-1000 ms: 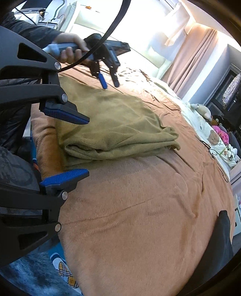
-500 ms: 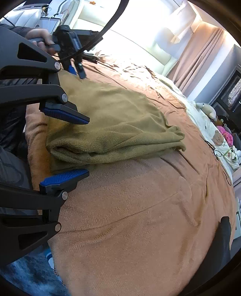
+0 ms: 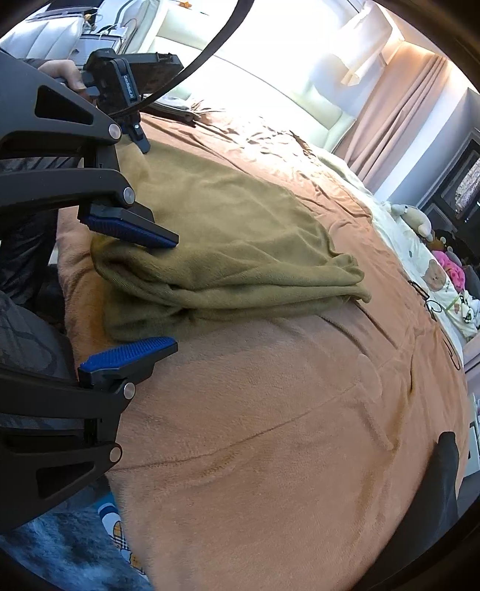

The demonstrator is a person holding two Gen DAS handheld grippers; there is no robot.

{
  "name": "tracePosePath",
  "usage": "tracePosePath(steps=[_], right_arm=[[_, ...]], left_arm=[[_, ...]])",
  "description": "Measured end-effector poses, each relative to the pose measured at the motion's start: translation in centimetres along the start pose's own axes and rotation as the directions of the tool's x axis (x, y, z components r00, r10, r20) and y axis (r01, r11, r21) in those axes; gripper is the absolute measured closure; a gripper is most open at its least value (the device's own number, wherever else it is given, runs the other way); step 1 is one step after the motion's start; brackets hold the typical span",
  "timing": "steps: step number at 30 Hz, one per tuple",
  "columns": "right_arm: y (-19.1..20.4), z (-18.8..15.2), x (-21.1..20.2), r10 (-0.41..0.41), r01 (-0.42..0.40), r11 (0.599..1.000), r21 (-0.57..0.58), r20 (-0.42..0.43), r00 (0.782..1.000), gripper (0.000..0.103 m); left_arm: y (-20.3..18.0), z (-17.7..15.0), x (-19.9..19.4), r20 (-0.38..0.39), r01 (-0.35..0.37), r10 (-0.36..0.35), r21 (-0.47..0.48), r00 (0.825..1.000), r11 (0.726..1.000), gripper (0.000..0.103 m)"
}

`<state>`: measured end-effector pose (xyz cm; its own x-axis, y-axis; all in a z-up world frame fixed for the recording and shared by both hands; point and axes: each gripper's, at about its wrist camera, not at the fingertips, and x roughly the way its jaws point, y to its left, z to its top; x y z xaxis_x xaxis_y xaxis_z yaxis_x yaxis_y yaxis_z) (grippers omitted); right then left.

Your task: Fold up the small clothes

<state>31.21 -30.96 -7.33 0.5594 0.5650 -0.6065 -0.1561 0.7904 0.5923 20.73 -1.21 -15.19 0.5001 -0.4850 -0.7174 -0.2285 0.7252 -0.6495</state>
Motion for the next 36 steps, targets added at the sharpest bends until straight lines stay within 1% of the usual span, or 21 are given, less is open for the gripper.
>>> tracePosePath(steps=[2,6,8,9,10,12,13,14,15,17,23,26,30,34,36], right_arm=[[-0.1,-0.1,0.2,-0.004,0.004,1.000,0.001,-0.009,1.000,0.055],[-0.9,0.0,0.4,0.012,-0.011,1.000,0.028,-0.024,1.000,0.055],[-1.1,0.1,0.4,0.022,-0.021,0.999,0.038,-0.029,0.999,0.055],[-1.1,0.1,0.4,0.024,-0.023,0.999,0.039,-0.031,0.999,0.055],[-1.1,0.2,0.5,0.025,-0.024,0.999,0.038,-0.035,0.999,0.060],[-1.2,0.1,0.5,0.024,-0.022,0.999,0.040,-0.042,0.999,0.068],[-1.2,0.0,0.6,0.022,-0.020,0.999,0.042,-0.043,0.999,0.075],[-1.1,-0.1,0.6,0.022,-0.020,0.999,0.043,-0.044,0.999,0.082],[-1.2,-0.2,0.6,0.026,-0.024,0.999,0.042,-0.045,0.999,0.084],[-1.1,-0.4,0.4,0.026,-0.025,0.999,0.036,-0.038,0.999,0.089],[0.1,-0.8,-0.2,0.044,-0.044,0.999,0.015,-0.036,0.998,0.092],[0.6,-1.2,-0.4,0.074,-0.073,0.997,0.013,-0.054,0.996,0.092],[1.3,-2.3,-0.1,0.089,-0.090,0.996,-0.012,-0.093,0.992,0.092],[1.7,-3.4,0.0,0.131,-0.135,0.991,-0.023,-0.148,0.980,0.092],[1.7,-3.7,0.2,0.133,-0.139,0.990,-0.023,-0.169,0.977,0.092]], left_arm=[[0.3,-0.3,0.2,-0.011,0.030,-0.030,-0.014,0.999,0.999,0.092],[0.4,-0.2,0.0,-0.029,0.042,-0.043,-0.043,0.999,0.998,0.086],[0.5,-0.4,-0.2,-0.033,0.054,-0.056,-0.057,0.998,0.997,0.075],[0.7,-0.6,-0.3,-0.033,0.065,-0.068,-0.068,0.997,0.996,0.073],[0.9,-0.8,-0.2,-0.036,0.074,-0.077,-0.076,0.996,0.994,0.070],[1.3,-1.5,0.0,-0.054,0.100,-0.106,-0.097,0.993,0.990,0.068],[1.4,-1.8,0.2,-0.058,0.109,-0.115,-0.099,0.992,0.989,0.067],[1.4,-2.1,0.2,-0.055,0.114,-0.119,-0.092,0.991,0.989,0.067],[1.3,-2.2,0.2,-0.049,0.114,-0.119,-0.084,0.992,0.990,0.068],[1.2,-2.2,0.0,-0.041,0.102,-0.104,-0.066,0.994,0.993,0.090],[1.0,-1.5,-1.7,-0.034,0.135,-0.136,-0.038,0.990,0.990,0.093],[1.3,-1.1,-3.0,-0.030,0.135,-0.136,-0.029,0.990,0.990,0.093],[1.5,-0.8,-4.1,-0.044,0.117,-0.116,0.006,0.992,0.993,0.093],[2.5,-0.7,-5.2,-0.079,0.094,-0.092,0.021,0.993,0.995,0.093],[2.4,-0.2,-5.3,-0.085,0.086,-0.082,0.038,0.993,0.996,0.093]])
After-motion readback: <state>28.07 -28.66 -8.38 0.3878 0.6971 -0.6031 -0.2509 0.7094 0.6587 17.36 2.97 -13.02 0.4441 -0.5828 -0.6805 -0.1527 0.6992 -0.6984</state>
